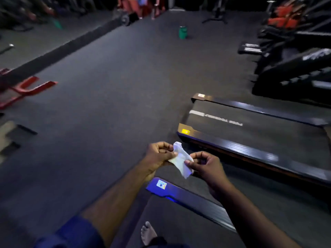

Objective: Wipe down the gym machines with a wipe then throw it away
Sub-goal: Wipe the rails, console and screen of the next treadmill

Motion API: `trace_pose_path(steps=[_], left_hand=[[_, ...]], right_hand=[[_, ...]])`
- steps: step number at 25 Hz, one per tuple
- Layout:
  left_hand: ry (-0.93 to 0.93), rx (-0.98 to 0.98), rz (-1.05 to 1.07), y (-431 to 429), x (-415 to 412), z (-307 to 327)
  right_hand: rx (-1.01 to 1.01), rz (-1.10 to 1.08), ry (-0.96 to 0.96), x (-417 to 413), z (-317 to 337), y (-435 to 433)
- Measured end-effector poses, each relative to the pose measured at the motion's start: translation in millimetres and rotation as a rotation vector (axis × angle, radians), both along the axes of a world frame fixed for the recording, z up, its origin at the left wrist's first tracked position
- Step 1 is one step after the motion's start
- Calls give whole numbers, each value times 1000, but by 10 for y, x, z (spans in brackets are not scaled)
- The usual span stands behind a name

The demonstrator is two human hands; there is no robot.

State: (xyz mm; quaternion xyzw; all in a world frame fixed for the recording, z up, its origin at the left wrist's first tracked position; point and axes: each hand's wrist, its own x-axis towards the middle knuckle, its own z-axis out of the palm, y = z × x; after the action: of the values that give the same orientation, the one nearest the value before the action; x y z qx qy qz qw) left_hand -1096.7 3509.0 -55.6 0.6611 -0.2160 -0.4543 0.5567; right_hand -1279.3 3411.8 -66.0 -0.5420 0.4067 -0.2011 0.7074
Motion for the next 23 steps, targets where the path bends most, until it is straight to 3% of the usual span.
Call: trace_pose_path(steps=[5, 7, 10, 13, 18, 23], left_hand=[[-33, -6, 256, 711, 1292, -29], [-43, -2, 322, 951, 1671, -73], [-83, 15, 345, 1235, 2091, -165], [-107, 52, 429, 1466, 2475, -150], [-143, 127, 722, 1811, 2972, -45], [-246, 208, 976, 2173, 3329, 14]], right_hand=[[-475, 105, 98, 1572, 177, 414], [-509, 236, 88, 2127, 207, 585], [-332, 439, 35, 2780, 142, 765], [-310, 542, -7, 3351, -1, 783], [48, 662, -64, 4257, -135, 836], [183, 742, -70, 4843, -162, 1218]])
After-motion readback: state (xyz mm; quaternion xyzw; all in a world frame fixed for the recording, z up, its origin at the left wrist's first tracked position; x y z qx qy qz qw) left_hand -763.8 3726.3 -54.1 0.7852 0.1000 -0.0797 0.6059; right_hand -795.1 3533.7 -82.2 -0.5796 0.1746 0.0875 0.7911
